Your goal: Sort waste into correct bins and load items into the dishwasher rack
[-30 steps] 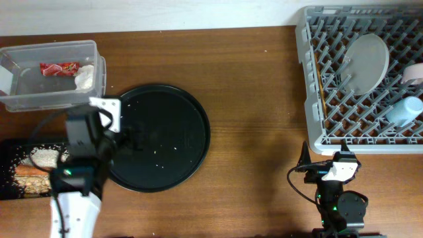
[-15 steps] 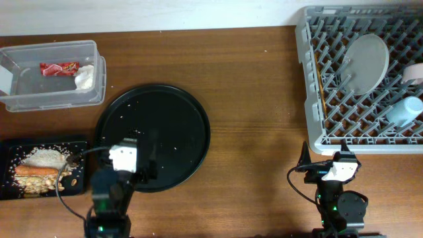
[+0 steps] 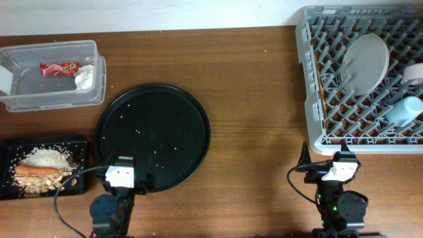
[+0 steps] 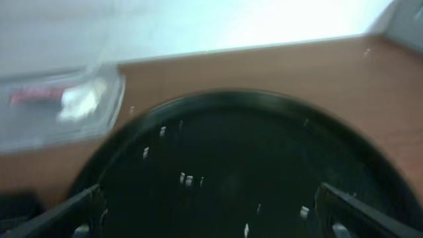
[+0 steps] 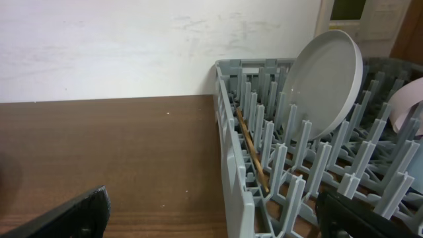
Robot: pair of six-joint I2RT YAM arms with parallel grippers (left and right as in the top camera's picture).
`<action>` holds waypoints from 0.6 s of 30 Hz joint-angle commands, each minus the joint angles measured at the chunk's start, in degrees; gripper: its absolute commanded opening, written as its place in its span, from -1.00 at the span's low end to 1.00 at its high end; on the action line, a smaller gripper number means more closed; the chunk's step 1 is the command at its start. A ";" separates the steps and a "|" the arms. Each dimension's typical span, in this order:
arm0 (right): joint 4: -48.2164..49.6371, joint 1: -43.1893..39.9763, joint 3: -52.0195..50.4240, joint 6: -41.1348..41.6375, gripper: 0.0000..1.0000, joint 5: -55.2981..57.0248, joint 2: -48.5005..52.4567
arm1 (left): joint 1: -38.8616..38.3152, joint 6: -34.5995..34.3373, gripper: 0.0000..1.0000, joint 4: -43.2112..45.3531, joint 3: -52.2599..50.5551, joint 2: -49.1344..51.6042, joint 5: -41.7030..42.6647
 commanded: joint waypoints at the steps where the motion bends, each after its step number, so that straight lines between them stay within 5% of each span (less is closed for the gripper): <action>1: -0.46 -0.44 -0.26 -0.13 0.97 0.68 -0.55 | 0.90 0.92 0.98 -0.35 -0.31 -5.51 -2.71; 18: -0.46 -0.44 -0.26 -0.13 0.97 0.68 -0.55 | 2.19 1.18 0.98 -0.44 -0.31 -9.18 -3.98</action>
